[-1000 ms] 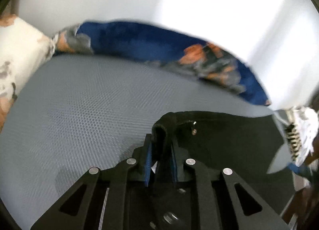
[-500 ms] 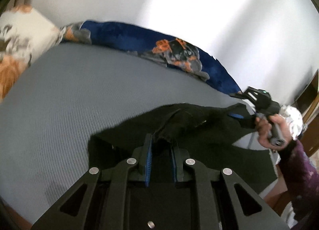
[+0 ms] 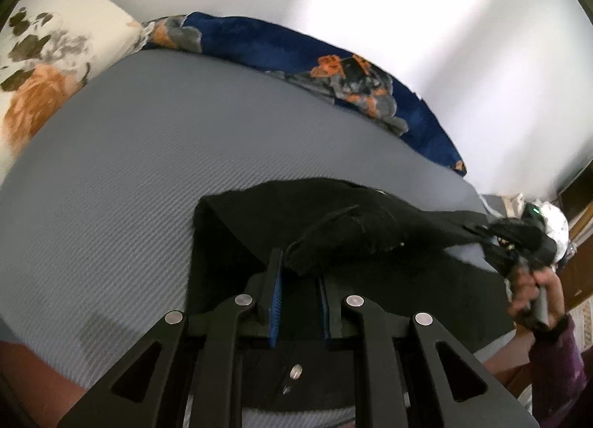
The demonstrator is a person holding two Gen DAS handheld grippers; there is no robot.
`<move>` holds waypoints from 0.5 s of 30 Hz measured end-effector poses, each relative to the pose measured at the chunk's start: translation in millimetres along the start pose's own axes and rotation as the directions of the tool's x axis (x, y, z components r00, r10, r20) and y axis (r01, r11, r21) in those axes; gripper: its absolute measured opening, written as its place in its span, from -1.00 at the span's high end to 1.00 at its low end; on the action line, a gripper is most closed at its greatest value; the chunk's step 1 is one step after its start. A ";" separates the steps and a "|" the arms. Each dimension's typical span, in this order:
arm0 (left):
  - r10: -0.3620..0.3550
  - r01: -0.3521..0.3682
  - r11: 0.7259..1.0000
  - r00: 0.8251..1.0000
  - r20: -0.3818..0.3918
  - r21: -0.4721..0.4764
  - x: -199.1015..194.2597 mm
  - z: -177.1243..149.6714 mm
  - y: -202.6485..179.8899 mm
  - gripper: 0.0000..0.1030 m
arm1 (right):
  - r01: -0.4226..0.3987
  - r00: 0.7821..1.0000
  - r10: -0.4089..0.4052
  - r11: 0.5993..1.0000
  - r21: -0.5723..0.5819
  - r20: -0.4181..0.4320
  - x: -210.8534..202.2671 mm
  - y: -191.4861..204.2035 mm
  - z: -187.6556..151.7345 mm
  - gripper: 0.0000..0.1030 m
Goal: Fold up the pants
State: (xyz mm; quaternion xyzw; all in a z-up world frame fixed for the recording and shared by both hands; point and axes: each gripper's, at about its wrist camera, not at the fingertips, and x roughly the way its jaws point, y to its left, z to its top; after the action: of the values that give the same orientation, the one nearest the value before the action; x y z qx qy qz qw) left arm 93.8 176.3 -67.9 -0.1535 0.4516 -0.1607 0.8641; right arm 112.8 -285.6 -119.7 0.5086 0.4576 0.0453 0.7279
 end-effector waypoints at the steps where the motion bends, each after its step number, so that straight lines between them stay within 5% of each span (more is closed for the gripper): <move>1: 0.007 -0.007 1.000 1.000 -0.003 0.001 -3.7 -5.0 1.6 0.66 | -0.003 1.000 0.003 1.000 0.008 0.003 -7.0 -6.1 -14.0 0.89; 10: 0.069 -0.075 0.995 0.993 -0.092 -0.071 -16.1 -53.0 33.5 0.66 | 0.002 1.000 -0.002 0.999 0.040 -0.017 -28.0 -41.2 -97.9 0.89; 15: 0.103 -0.114 0.990 0.987 -0.121 -0.086 -15.0 -71.7 47.5 0.66 | 0.017 0.999 -0.013 0.996 0.091 -0.048 -20.7 -64.7 -117.9 0.89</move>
State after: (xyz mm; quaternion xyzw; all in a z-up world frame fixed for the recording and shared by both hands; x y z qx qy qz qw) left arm 32.8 216.8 -115.5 -0.1590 0.5156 -0.1008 0.8359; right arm -8.9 -245.1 -165.0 0.5365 0.4800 0.0308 0.6934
